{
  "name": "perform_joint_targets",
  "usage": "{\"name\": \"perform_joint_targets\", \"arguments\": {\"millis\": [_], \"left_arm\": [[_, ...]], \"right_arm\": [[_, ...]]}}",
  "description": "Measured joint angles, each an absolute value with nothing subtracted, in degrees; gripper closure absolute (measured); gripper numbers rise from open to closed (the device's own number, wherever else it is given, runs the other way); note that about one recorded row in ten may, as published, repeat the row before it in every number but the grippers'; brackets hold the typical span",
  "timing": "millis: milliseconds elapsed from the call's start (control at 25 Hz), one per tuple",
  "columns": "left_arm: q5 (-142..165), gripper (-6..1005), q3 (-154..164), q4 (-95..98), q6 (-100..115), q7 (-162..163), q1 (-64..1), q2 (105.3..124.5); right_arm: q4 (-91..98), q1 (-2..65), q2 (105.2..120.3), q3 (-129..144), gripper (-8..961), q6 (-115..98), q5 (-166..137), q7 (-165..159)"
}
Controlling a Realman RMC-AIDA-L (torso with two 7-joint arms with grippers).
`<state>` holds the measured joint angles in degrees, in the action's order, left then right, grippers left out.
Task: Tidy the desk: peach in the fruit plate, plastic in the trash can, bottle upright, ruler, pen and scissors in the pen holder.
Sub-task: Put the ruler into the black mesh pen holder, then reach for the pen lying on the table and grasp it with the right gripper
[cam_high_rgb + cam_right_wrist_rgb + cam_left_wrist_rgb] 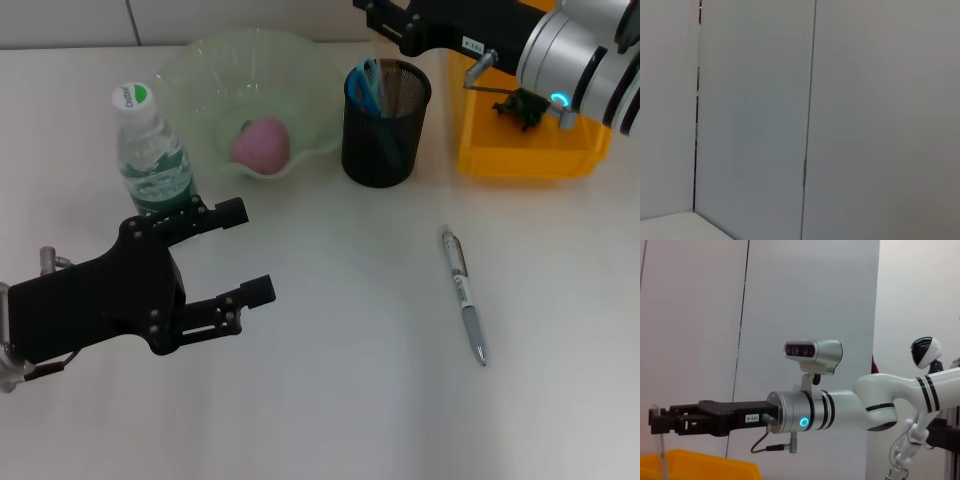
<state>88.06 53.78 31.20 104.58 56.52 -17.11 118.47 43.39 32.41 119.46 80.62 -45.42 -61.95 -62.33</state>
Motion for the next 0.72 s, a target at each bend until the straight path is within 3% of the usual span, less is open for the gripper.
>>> {"name": "perform_joint_targets", "arguments": {"millis": [200,280,520,720], "left_arm": [[88.1,191,53.8,31.2,104.6,56.5,-16.9,118.47],[88.1,191,53.8,31.2,104.6,56.5,-16.9,118.48],[88.1,190,53.8,31.2,104.8,56.5,-16.9,118.48],[88.1,190,53.8,31.2,104.8,56.3,-16.8,118.48]], "right_arm": [[43.2,31.8,119.48,80.7,542,-45.8,-61.9,-63.3],[43.7,31.5,119.38,80.4,329,-46.5,-62.1,-65.2],[54.5,25.6,119.10,80.3,186,-49.7,-62.9,-74.5],[76.6,17.7,119.11,77.3,187,-50.7,-77.6,-100.6]]}}
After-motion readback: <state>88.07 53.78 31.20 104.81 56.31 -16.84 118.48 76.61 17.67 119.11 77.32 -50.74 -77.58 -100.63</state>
